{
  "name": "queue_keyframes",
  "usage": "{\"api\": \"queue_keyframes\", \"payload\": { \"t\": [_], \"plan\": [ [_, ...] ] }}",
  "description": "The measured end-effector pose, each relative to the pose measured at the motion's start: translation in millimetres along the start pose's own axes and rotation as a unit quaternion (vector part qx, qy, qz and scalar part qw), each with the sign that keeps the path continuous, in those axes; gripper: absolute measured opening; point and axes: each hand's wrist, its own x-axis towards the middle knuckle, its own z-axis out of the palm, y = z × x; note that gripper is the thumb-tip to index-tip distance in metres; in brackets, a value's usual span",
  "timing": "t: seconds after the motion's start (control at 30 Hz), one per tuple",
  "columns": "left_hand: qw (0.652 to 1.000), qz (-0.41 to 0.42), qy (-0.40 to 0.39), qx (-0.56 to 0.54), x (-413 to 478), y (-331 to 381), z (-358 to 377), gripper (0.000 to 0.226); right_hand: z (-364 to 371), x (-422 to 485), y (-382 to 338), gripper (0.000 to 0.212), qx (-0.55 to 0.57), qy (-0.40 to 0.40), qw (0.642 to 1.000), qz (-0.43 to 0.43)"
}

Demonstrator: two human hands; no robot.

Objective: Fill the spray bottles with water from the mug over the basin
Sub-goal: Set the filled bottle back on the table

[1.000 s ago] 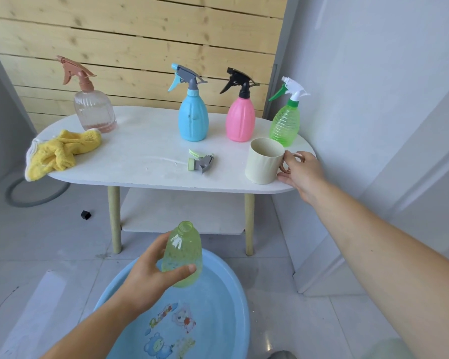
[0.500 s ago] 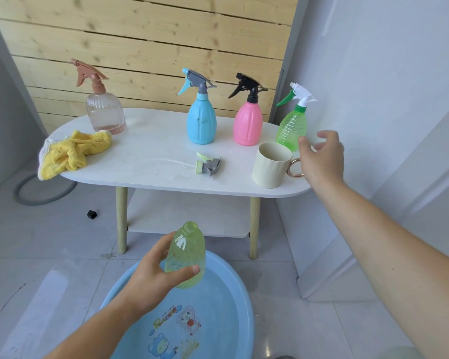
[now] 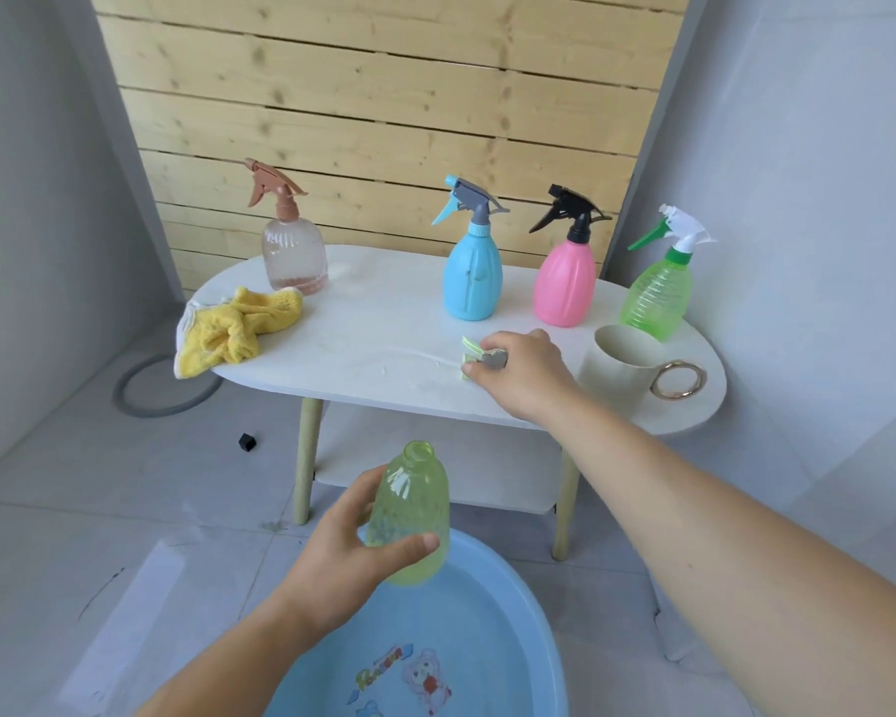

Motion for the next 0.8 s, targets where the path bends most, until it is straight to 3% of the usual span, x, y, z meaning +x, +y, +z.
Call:
{"api": "queue_keyframes", "payload": {
  "t": [0.1,0.3,0.4,0.53,0.8],
  "plan": [
    [1.000,0.008,0.007,-0.007,8,6,-13,0.064,18,15,-3,0.055,-0.054,-0.012,0.997,0.045],
    [0.999,0.018,0.016,-0.037,27,19,-38,0.062,34,28,0,0.039,-0.059,-0.001,0.996,0.069],
    [0.999,0.022,0.021,-0.035,36,28,-48,0.061,32,32,-2,0.034,0.008,0.025,0.998,0.064],
    [0.999,0.035,0.025,-0.031,53,48,-60,0.055,7,35,-21,0.031,0.221,0.061,0.973,0.022],
    [0.997,0.066,0.042,-0.026,90,86,-77,0.058,-8,36,-36,0.022,0.337,0.066,0.939,0.020]
  ]
}}
